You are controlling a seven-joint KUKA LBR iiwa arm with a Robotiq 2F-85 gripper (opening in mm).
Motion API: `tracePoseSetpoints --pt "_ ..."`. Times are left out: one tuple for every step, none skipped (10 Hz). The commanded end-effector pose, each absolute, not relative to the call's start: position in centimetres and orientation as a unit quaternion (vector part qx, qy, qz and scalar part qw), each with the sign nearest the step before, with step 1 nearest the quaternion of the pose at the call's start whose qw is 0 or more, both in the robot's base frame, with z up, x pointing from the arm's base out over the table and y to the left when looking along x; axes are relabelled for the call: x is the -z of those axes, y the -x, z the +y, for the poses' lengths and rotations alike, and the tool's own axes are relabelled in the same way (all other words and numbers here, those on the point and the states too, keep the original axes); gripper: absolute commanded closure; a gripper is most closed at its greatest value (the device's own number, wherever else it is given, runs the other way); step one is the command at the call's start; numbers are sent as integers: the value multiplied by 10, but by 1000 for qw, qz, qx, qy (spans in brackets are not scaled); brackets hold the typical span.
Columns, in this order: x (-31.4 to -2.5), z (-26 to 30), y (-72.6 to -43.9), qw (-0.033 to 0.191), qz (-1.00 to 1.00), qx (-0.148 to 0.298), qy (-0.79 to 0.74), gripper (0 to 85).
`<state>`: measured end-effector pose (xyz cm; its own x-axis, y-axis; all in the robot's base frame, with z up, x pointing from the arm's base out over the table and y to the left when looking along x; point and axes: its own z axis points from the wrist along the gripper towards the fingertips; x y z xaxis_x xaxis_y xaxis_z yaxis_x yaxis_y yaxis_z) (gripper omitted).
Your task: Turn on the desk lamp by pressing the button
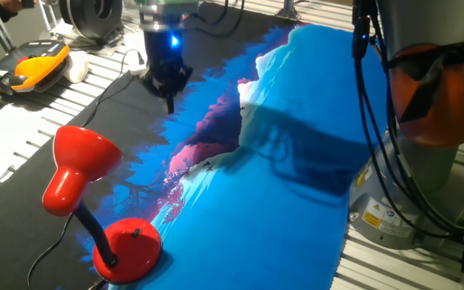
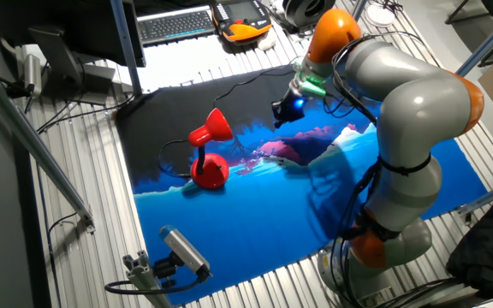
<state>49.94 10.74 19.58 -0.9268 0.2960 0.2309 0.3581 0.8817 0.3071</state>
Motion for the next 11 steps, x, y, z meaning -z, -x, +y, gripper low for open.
tracePoseSetpoints --pt "-196 107 -499 88 -965 177 172 850" --pt "-196 107 -499 88 -965 178 169 850" --pt "-196 107 -499 85 -966 180 163 850" --pt "-196 107 -499 88 -960 192 182 850" --pt "-196 107 -499 88 -956 192 202 850" --pt "-196 107 -499 89 -960 187 189 850" --pt "-196 107 -499 101 -961 188 177 850" --pt "-196 107 -499 104 -963 184 169 850" --pt "-196 107 -499 101 -964 180 164 850" --pt "-196 107 -499 97 -966 182 155 850" --pt "-196 107 -499 93 -966 187 152 850"
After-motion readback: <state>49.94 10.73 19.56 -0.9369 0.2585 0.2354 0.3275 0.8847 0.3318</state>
